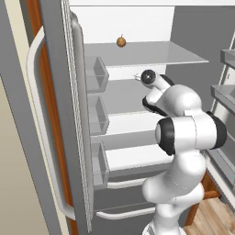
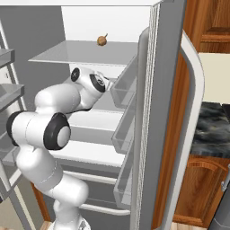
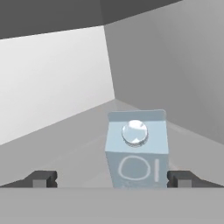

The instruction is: Take out the milk from the fridge and place it on the tray on the counter. Then take the sugar cube near the tray and place it in the tray.

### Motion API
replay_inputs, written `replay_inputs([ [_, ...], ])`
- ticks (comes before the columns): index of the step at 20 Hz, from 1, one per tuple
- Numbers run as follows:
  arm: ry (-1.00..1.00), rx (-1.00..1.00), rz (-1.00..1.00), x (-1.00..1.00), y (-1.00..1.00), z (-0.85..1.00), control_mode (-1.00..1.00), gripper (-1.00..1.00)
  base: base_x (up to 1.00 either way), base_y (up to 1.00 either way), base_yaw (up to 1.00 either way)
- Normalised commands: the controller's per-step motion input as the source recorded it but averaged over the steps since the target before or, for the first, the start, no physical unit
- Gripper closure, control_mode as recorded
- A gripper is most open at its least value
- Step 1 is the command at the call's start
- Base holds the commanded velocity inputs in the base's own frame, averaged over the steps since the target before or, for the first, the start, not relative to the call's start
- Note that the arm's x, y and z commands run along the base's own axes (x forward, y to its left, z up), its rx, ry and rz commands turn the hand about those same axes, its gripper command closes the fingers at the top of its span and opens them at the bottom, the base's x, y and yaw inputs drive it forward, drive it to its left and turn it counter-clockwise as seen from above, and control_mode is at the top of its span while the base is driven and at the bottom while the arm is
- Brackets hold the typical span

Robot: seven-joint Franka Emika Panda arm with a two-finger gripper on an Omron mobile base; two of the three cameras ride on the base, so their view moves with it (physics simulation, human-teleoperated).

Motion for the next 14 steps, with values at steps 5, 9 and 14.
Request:
replay_inputs([
  [5, 0.00, 0.01, 0.00, 0.08, -0.21, -0.01, -1.00, -1.00, 0.00, 0.00, 0.00],
  [9, 0.00, 0.03, 0.00, 0.01, -0.31, 0.00, -1.00, -1.00, 0.00, 0.00, 0.00],
  [14, 0.00, 0.00, 0.00, 0.16, -0.03, -0.02, -1.00, -1.00, 0.00, 0.00, 0.00],
])
